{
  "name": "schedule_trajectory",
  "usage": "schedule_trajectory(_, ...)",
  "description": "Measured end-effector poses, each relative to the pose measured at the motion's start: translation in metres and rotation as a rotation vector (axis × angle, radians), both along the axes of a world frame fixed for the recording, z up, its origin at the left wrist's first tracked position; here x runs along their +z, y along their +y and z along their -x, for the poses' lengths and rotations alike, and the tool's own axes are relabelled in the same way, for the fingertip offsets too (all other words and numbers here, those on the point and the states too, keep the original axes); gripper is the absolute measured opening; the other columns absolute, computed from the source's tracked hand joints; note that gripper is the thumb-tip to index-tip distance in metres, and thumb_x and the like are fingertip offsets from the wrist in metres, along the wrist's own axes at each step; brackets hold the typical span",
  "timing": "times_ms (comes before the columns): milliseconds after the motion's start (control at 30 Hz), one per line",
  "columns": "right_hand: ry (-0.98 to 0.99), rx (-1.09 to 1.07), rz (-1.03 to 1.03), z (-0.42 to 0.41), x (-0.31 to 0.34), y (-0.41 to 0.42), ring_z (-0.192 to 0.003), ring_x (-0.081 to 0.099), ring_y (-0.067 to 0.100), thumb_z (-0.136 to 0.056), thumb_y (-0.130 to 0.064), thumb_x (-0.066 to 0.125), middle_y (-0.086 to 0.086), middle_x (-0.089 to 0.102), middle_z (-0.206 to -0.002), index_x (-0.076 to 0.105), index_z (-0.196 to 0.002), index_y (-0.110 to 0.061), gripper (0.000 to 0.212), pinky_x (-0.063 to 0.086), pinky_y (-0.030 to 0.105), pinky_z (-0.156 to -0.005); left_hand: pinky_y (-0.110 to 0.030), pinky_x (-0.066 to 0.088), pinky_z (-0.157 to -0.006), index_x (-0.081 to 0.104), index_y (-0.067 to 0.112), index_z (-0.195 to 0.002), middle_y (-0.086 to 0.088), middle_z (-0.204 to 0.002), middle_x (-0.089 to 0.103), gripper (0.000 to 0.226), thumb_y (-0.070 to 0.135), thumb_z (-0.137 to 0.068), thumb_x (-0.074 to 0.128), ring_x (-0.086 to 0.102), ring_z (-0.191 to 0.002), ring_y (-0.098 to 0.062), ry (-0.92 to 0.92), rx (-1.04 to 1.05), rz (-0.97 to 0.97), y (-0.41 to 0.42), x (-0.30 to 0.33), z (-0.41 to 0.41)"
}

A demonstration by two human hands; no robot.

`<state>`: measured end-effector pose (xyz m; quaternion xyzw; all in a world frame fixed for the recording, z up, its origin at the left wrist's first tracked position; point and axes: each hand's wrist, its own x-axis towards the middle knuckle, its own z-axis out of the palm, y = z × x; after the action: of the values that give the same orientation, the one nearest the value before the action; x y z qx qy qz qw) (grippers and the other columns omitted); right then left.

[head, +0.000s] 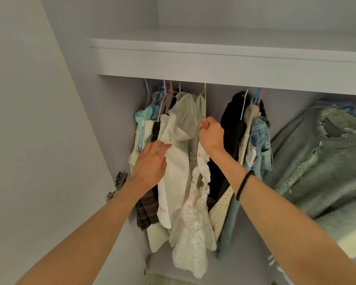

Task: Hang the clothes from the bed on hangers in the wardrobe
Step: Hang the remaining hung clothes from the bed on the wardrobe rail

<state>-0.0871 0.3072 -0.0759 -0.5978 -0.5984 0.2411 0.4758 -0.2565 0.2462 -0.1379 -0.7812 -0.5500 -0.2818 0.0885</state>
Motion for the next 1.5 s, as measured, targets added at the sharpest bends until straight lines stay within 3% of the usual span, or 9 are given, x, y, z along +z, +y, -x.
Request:
schedule_trajectory(133,-0.065,-0.032,0.068,-0.003,-0.003,0.026,-0.096,0.055,0.029,-0.093,0.000,0.033,0.017,0.061,-0.103,0.057,-0.101,0.004,0.025,0.032,0.021,-0.066,-0.045,0.050,-0.079,0.053,0.002,-0.124,-0.016,-0.105,0.056,0.035,0.006,-0.089,0.048,0.051,-0.095,-0.033,-0.082,0.053,0.021,0.007,0.003,-0.006)
schedule_trajectory(333,-0.180,-0.068,-0.021,0.000,-0.027,0.031,-0.091,0.059,0.035,-0.095,-0.004,0.038,0.023,0.063,-0.095,0.056,-0.102,0.007,0.022,0.034,0.023,-0.064,-0.045,0.049,-0.080,0.050,0.000,-0.126,-0.018,-0.106,0.052,0.037,0.009,-0.090,0.055,0.050,-0.098,-0.033,-0.208,0.126,0.019,0.018,0.007,-0.015)
schedule_trajectory(567,-0.379,0.024,-0.106,0.012,-0.022,0.037,-0.093,0.060,0.035,-0.097,-0.005,0.036,0.023,0.062,-0.098,0.040,-0.137,-0.001,0.040,0.046,0.036,-0.075,-0.043,0.041,-0.095,0.048,-0.002,-0.129,-0.022,-0.123,0.048,0.043,0.007,-0.088,0.059,0.046,-0.112,-0.037,-0.320,0.200,0.025,0.023,-0.004,-0.017)
schedule_trajectory(767,-0.348,0.218,-0.044,0.041,-0.017,0.041,-0.101,0.057,0.036,-0.098,-0.010,0.034,0.024,0.063,-0.104,0.033,-0.141,-0.003,0.044,0.043,0.035,-0.081,-0.025,0.024,-0.103,0.041,0.005,-0.137,-0.017,-0.138,0.037,0.045,0.014,-0.094,0.050,0.034,-0.128,-0.029,-0.252,0.106,0.118,0.014,-0.011,-0.015)
schedule_trajectory(933,-0.294,0.317,0.084,0.044,-0.022,0.041,-0.118,0.046,0.033,-0.099,-0.015,0.034,0.023,0.052,-0.123,0.024,-0.145,-0.006,0.048,0.036,0.031,-0.092,-0.026,0.028,-0.108,0.023,0.012,-0.147,-0.010,-0.151,0.022,0.054,0.021,-0.097,0.042,0.029,-0.135,-0.024,-0.190,0.108,0.276,0.009,-0.004,-0.011)
schedule_trajectory(1133,-0.545,0.362,-0.085,0.026,-0.020,0.014,-0.140,0.018,0.027,-0.100,-0.029,0.035,0.016,0.023,-0.152,0.019,-0.146,-0.003,0.055,0.015,0.037,-0.115,-0.035,0.016,-0.116,0.018,0.022,-0.147,-0.001,-0.156,0.012,0.055,0.029,-0.098,0.040,0.013,-0.142,-0.022,-0.047,0.320,0.221,-0.036,0.017,-0.013)
schedule_trajectory(1300,-0.762,0.653,-0.325,0.021,-0.027,-0.052,-0.143,0.015,0.024,-0.099,-0.039,0.032,0.010,0.021,-0.154,0.022,-0.147,-0.012,0.056,0.011,0.046,-0.115,-0.038,0.015,-0.117,0.025,0.018,-0.146,-0.007,-0.153,0.022,0.055,0.024,-0.095,0.046,0.015,-0.142,-0.025,-0.186,0.542,0.164,-0.133,-0.005,-0.028)
schedule_trajectory(1367,-0.810,0.803,-0.375,0.022,-0.036,-0.087,-0.142,0.019,0.026,-0.095,-0.046,0.026,0.011,0.024,-0.153,0.026,-0.146,-0.013,0.060,0.012,0.049,-0.114,-0.032,0.005,-0.114,0.020,0.021,-0.147,-0.005,-0.155,0.015,0.054,0.030,-0.098,0.038,0.007,-0.144,-0.024,-0.194,0.662,0.220,-0.178,-0.020,-0.035)
schedule_trajectory(1500,-0.815,1.054,-0.414,0.037,-0.057,-0.159,-0.141,0.023,0.027,-0.091,-0.050,0.028,0.013,0.027,-0.151,0.029,-0.145,-0.013,0.065,0.014,0.051,-0.113,-0.042,0.015,-0.112,0.028,0.019,-0.145,-0.011,-0.152,0.023,0.063,0.047,-0.089,0.020,0.017,-0.141,-0.033,-0.199,0.914,0.299,-0.269,-0.038,-0.042)
